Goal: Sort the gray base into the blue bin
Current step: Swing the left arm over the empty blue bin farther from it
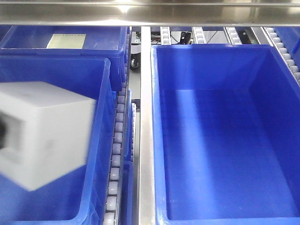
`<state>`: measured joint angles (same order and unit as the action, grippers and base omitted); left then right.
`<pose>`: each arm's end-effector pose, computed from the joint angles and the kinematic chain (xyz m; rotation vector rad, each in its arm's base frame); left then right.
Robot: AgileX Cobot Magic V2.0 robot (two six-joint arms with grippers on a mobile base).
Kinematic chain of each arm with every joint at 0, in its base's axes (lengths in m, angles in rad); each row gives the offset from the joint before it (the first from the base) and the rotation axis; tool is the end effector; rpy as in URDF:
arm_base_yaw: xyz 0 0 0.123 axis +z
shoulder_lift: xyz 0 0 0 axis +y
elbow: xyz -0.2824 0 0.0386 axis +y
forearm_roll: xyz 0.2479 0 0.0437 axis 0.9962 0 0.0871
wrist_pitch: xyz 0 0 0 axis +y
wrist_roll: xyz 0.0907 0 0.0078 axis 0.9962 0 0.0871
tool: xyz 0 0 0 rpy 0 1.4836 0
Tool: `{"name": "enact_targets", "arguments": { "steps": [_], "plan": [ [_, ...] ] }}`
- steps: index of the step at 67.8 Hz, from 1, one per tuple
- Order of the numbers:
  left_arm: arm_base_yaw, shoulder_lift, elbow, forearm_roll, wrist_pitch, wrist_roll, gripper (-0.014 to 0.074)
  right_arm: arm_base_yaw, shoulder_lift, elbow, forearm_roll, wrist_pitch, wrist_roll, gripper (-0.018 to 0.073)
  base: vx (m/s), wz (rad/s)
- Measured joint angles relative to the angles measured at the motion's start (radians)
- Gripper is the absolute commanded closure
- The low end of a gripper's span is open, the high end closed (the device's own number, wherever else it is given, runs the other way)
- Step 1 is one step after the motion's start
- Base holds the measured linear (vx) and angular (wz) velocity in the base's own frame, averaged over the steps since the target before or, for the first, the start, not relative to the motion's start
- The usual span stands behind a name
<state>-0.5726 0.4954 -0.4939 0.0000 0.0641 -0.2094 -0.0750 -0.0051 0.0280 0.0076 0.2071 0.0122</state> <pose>0.0915 -0.0590 0.3364 0.2858 1.5562 -0.6162 0.0562 -0.0041 0.1851 0.0799 1.7119 -0.0398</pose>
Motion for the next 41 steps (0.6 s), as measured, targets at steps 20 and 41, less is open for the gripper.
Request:
{"name": "enact_targets", "arguments": {
  "steps": [20, 41],
  "plan": [
    [-0.216, 0.373, -0.077, -0.016, -0.176, -0.003, 0.0590, 0.000, 0.000, 0.000, 0.000, -0.001, 0.000, 0.0564, 0.00, 0.00],
    [-0.352, 0.897, -0.436, -0.018, -0.200, -0.030, 0.0580, 0.000, 0.000, 0.000, 0.000, -0.001, 0.000, 0.0564, 0.00, 0.00]
  ]
}}
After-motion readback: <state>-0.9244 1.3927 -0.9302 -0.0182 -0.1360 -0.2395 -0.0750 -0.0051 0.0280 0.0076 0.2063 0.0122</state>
